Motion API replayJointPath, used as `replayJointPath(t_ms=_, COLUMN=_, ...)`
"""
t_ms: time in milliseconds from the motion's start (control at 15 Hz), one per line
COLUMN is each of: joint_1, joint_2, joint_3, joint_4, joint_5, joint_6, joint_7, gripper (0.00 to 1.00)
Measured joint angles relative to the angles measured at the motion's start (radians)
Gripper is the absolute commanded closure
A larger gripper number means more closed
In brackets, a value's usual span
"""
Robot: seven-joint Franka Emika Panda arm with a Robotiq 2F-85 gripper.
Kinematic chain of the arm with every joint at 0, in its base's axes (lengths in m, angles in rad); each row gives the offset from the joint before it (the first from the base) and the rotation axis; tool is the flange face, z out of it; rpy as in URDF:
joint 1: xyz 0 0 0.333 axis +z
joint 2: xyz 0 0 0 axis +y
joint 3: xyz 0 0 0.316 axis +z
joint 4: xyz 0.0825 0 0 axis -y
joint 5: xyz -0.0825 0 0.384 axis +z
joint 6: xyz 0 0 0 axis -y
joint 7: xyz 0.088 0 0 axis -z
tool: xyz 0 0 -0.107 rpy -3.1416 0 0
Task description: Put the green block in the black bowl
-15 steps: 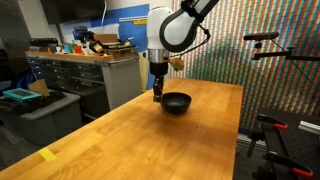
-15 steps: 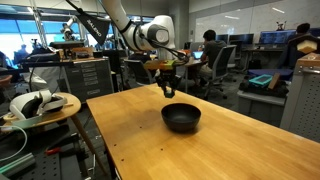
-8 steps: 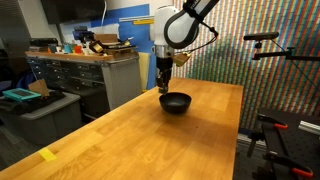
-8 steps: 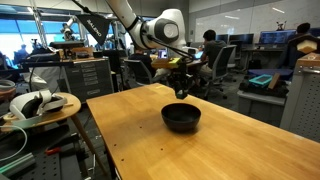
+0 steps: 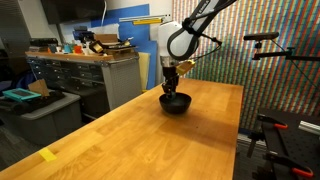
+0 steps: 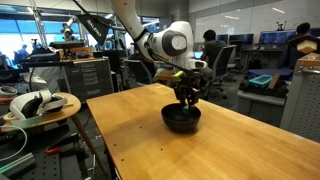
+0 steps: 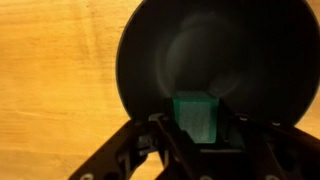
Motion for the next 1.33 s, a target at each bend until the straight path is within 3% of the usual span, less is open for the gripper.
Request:
replayJointPath(t_ms=200, joint_1=0.000, joint_2=0.042, joint_3=0.000, joint_4=0.019, joint_5=0.000, joint_6=-0.002, joint_7=0.010, gripper=0.82)
replayJointPath(t_ms=267, joint_1=0.000, joint_2=0.053, joint_3=0.000, joint_4=0.024, joint_5=0.000, joint_6=-0.003, joint_7=0.012, gripper=0.70)
replayJointPath(t_ms=333, joint_1=0.000, joint_2=0.062, joint_3=0.000, joint_4=0.029, joint_5=0.000, joint_6=-0.004, joint_7=0.012, gripper=0.32)
replayJointPath(t_ms=467, joint_1=0.000, joint_2=0.074, joint_3=0.000, joint_4=0.037, joint_5=0.000, joint_6=-0.007, joint_7=0.013, gripper=0.25)
replayJointPath(t_ms=667, joint_1=0.001, joint_2=0.077, joint_3=0.000, joint_4=0.042, joint_5=0.000, joint_6=-0.007, joint_7=0.018, gripper=0.00)
replayJointPath(t_ms=1333, joint_1=0.000, joint_2=0.026, joint_3=0.000, joint_4=0.052, joint_5=0.019, joint_6=-0.007, joint_7=0.037, gripper=0.00)
